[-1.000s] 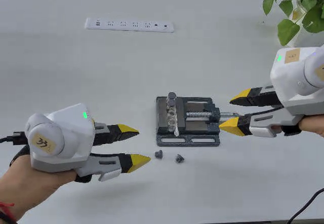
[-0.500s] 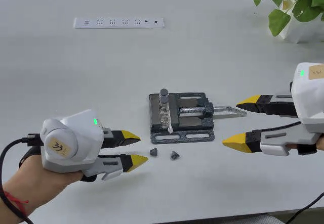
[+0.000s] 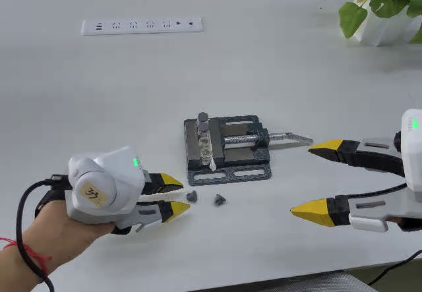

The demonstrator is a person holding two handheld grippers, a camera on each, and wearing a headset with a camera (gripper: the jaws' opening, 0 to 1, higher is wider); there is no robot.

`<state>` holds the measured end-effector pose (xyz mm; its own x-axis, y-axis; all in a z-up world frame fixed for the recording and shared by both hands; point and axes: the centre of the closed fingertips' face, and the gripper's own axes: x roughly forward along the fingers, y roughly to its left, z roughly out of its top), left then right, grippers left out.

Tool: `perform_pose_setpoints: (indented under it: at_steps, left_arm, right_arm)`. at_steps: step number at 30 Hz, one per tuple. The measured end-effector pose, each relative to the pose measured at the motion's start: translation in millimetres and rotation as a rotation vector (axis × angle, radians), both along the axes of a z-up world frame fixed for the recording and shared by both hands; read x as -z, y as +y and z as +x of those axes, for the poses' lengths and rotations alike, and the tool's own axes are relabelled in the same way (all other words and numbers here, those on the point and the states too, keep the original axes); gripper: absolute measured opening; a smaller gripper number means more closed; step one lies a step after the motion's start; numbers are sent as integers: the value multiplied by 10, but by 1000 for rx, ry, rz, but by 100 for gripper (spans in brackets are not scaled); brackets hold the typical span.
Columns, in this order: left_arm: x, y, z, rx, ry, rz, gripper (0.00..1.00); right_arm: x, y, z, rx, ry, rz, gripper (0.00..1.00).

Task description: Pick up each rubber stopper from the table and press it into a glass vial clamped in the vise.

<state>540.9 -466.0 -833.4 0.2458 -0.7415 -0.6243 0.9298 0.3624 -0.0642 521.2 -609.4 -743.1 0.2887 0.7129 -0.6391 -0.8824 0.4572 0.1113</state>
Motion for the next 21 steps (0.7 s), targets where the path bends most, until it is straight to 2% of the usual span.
perform_pose_setpoints:
  at_steps: [2, 7, 9, 15, 21]
  left_arm:
    - [19, 1, 16, 2, -4, 5, 15]
    - [87, -2, 33, 25, -10, 30, 13]
    - [73, -33, 9, 34, -8, 35, 13]
    - [113, -39, 34, 49, -13, 46, 12]
    - [122, -47, 28, 61, -20, 54, 10]
  right_arm:
    - [16, -67, -28, 7, 1, 16, 60]
    - [19, -45, -63, 21, -6, 54, 61]
    - [37, -46, -78, 26, 1, 53, 61]
    - [49, -89, -91, 45, 9, 55, 60]
    - [33, -132, -55, 57, -1, 51, 60]
